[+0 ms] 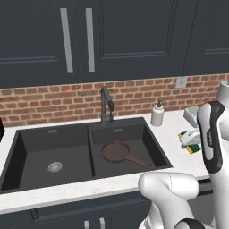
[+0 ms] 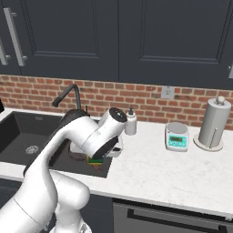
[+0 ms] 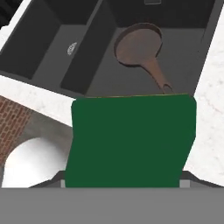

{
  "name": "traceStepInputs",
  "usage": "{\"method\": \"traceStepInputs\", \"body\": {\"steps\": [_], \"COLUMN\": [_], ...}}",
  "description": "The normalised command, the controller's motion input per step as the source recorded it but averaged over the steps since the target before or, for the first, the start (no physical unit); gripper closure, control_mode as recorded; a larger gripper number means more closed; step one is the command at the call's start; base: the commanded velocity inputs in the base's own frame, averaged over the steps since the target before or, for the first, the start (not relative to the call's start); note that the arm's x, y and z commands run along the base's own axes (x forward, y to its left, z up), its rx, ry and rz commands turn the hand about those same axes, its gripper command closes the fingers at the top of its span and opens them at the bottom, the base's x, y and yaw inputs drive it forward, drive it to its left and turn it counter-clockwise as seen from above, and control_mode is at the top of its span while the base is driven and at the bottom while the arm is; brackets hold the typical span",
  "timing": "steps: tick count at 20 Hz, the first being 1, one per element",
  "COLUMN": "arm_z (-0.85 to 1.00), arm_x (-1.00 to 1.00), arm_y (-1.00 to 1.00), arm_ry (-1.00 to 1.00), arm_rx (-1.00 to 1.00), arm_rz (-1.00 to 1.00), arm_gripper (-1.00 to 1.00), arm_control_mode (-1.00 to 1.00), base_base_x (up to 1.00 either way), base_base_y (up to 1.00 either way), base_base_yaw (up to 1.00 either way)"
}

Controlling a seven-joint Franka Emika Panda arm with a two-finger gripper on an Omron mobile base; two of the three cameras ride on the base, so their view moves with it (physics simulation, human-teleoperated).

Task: Pick the pan and sponge and place them into the sink. Then turn on the water.

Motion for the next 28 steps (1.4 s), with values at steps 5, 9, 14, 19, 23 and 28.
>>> {"method": "traceStepInputs", "body": {"steps": [5, 9, 14, 19, 23, 28], "arm_z": [0.17, -0.07, -0.26, -0.29, -0.21, -0.17], "arm_x": [0.27, 0.33, 0.41, 0.49, 0.49, 0.56], "arm_y": [0.94, 0.98, 0.64, 0.04, 0.00, 0.00], "arm_ry": [-0.01, -0.01, 0.00, 0.00, 0.00, 0.04], "arm_rx": [0.07, 0.10, 0.04, 0.08, 0.12, 0.03], "arm_rz": [0.00, 0.00, 0.07, 0.21, 0.20, 0.14], "arm_gripper": [1.00, 1.00, 1.00, 1.00, 1.00, 1.00], "arm_control_mode": [-1.00, -1.00, -1.00, -1.00, -1.00, -1.00], "base_base_x": [0.00, 0.00, 0.00, 0.00, 0.00, 0.00], "base_base_y": [0.00, 0.00, 0.00, 0.00, 0.00, 0.00], "base_base_yaw": [0.00, 0.00, 0.00, 0.00, 0.00, 0.00]}}
